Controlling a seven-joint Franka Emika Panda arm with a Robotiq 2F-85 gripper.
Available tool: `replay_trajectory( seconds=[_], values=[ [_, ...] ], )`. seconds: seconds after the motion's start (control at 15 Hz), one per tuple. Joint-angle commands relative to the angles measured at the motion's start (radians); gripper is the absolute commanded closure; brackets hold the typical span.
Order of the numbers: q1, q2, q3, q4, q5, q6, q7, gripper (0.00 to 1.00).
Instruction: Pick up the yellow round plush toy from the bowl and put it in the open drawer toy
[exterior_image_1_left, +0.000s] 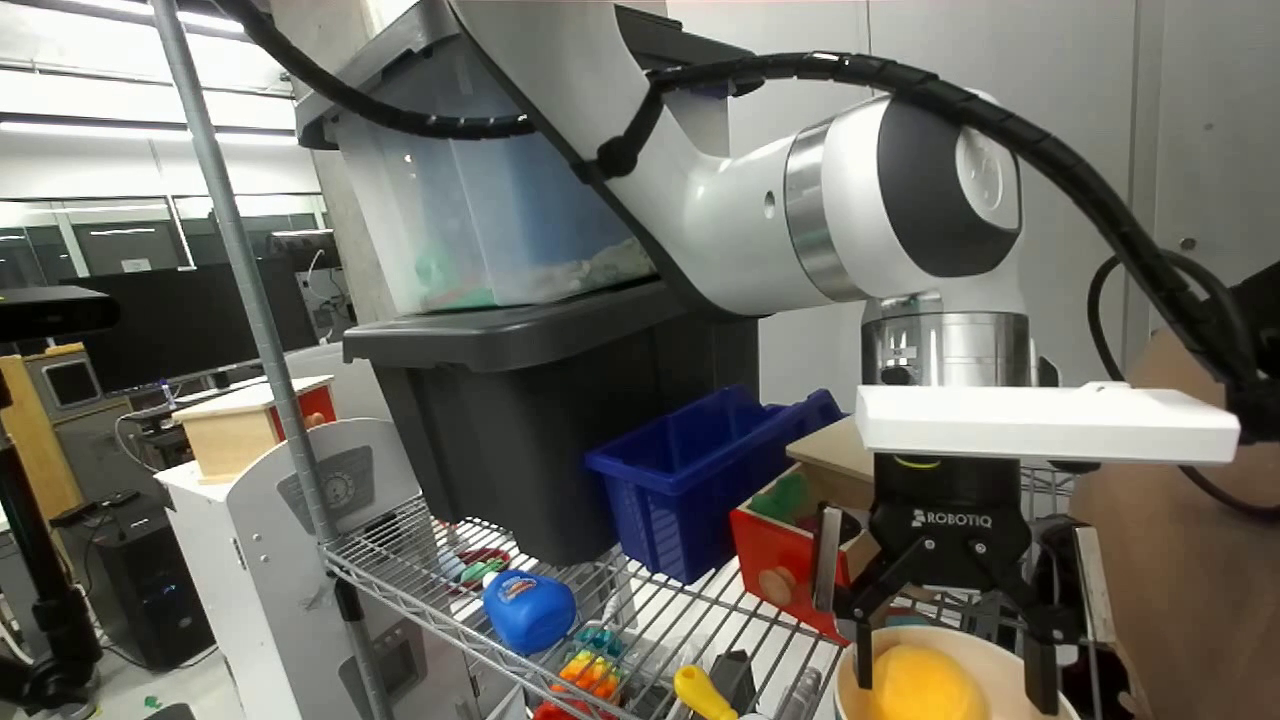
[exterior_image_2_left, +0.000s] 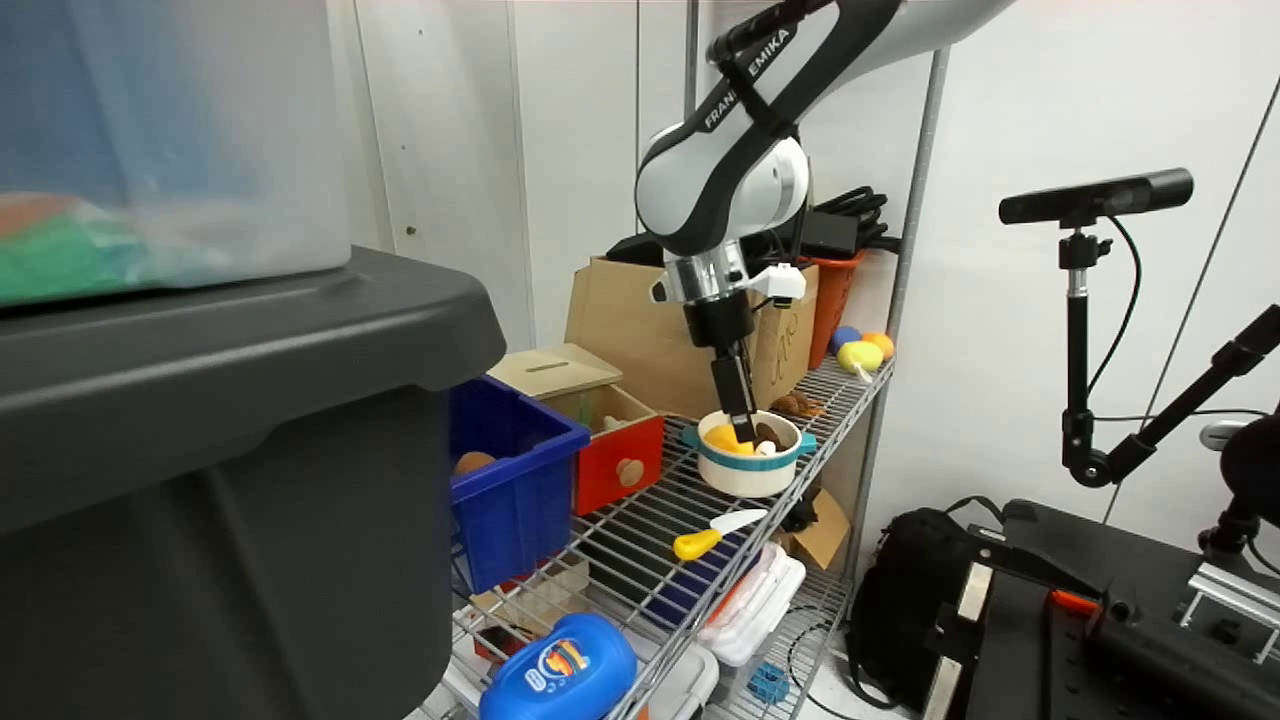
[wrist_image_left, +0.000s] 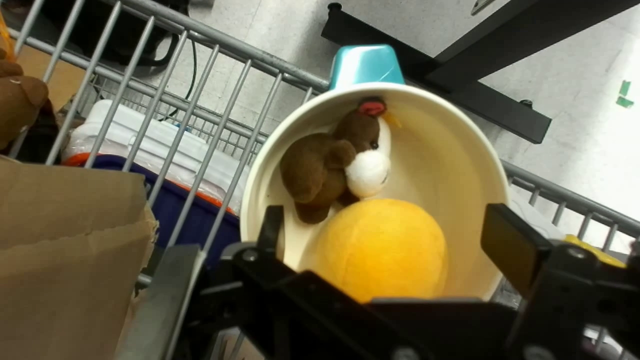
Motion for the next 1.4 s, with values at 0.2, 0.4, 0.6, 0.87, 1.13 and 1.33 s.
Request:
replay_trajectory(
  seconds=[0.2,0.4,0.6,0.87,1.13,1.33],
  values=[
    [-0.006,0.035,0.005,0.068,0.003,-0.045,-0.029,0.01],
    [-0.005,0.045,0.005,0.083,0.002,-0.051,-0.033,0.29],
    [-0.003,0.053,0.004,0.095,-0.001,-0.056,-0.039,0.52],
    [-0.001,0.061,0.003,0.110,-0.002,-0.068,-0.043,0.83],
    [0.000,0.068,0.002,0.125,-0.003,-0.079,-0.046,1.00],
    [0.002,0.071,0.002,0.131,-0.004,-0.081,-0.047,0.99]
  ],
)
